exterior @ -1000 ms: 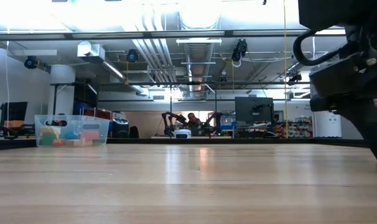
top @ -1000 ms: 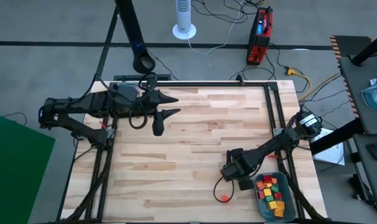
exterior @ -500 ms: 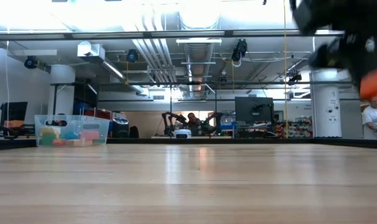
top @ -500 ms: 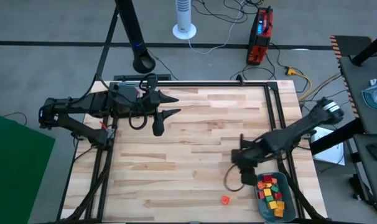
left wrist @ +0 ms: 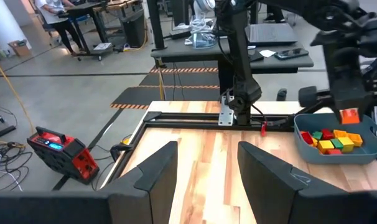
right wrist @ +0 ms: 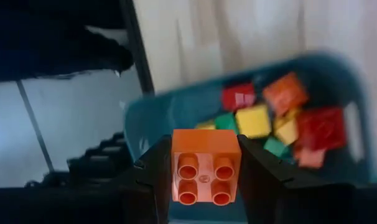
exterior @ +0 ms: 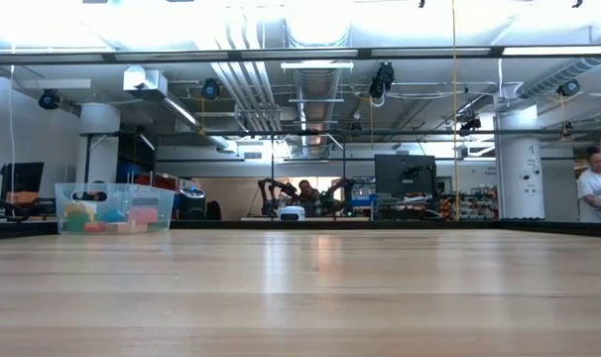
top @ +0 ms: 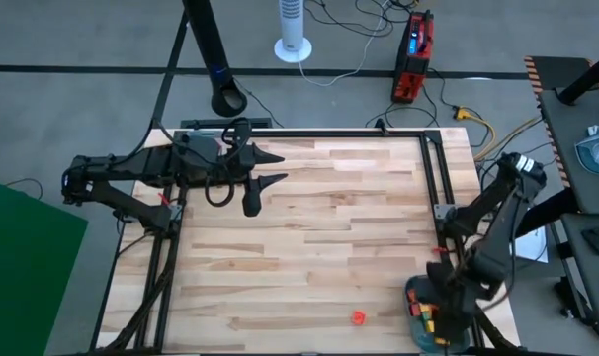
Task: Sort blocks by size
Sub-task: Put the orange square game piece into the blue bin
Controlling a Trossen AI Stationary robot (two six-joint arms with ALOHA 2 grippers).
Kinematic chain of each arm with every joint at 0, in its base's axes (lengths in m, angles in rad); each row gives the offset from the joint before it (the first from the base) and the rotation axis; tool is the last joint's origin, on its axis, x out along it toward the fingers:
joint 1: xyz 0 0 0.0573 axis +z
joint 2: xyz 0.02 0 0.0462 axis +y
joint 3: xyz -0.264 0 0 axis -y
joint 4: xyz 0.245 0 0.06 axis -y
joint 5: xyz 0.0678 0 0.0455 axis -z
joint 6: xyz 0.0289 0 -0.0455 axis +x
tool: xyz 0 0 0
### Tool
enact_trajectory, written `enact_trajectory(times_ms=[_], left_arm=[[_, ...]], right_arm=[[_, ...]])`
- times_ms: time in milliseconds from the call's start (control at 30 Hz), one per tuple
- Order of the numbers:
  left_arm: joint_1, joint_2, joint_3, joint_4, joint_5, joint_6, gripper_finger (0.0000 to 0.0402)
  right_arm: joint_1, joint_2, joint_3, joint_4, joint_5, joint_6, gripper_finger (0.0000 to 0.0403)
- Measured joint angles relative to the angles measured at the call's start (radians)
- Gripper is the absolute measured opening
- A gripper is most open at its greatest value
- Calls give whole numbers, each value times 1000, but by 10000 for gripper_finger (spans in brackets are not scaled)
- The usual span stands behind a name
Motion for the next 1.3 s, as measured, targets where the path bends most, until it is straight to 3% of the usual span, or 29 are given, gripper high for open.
enact_trajectory(times_ms=[133,300,500,700,900,1100,1300], left_arm=[[0,2,0,0,0,3,155],[0,2,0,13,0,3,155],[0,2,0,17,0,-12,155],[0,2,0,19,0,-167,155],[-11,7,0,22,0,-333,155],[-26,33,0,25,-1,-419,155],[-36,59,0,22,-1,-463,155]], right_arm=[[96,41,0,31,4,100,138],[127,71,-1,29,3,217,205],[126,53,2,-11,6,195,263],[80,56,24,-70,81,16,259],[-48,56,19,-31,211,-258,251],[-208,108,14,184,291,-564,260],[-249,249,13,466,283,-614,259]])
